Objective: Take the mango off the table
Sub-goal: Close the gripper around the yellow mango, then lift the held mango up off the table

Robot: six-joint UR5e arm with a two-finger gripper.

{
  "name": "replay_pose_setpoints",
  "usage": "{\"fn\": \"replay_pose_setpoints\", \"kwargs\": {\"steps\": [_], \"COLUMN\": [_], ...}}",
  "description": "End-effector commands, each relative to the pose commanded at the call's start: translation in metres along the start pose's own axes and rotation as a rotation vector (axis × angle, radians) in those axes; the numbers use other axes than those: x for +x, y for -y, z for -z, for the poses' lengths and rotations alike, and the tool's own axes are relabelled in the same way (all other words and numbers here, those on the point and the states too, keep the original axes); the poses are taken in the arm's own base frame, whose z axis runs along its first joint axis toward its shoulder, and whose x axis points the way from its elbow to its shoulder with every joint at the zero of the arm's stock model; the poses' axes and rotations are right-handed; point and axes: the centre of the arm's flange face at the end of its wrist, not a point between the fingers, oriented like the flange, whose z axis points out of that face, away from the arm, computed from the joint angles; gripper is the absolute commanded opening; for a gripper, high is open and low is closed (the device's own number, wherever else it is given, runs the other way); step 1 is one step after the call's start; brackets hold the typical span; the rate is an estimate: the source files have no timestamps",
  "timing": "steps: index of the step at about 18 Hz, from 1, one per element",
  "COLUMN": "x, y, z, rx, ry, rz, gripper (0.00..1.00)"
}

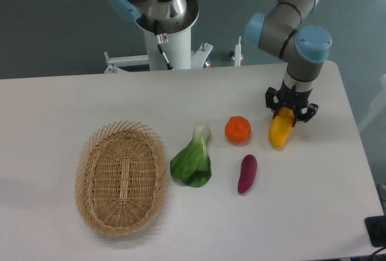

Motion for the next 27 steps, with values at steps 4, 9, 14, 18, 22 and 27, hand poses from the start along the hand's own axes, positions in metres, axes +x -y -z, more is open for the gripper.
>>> {"fn": "replay_pose_setpoints", "kwargs": {"steps": [4,9,14,18,22,27], "x": [-0.019,-0.042,-0.054,-0.061,-0.064,-0.063], "y": [0.013,0.032,0.042,0.045,0.046,0.044], "z": [0.037,0.084,0.104,0.116,0.122,0.121], "rx": [0.159,0.24,0.282,0.32,0.323,0.32], "ry": [0.046,0.109,0.135,0.143,0.145,0.146], "rz": [0.09,0.193,0.234,0.251,0.248,0.245], "gripper": [0.47,0.48,0.48,0.48,0.48,0.48]}}
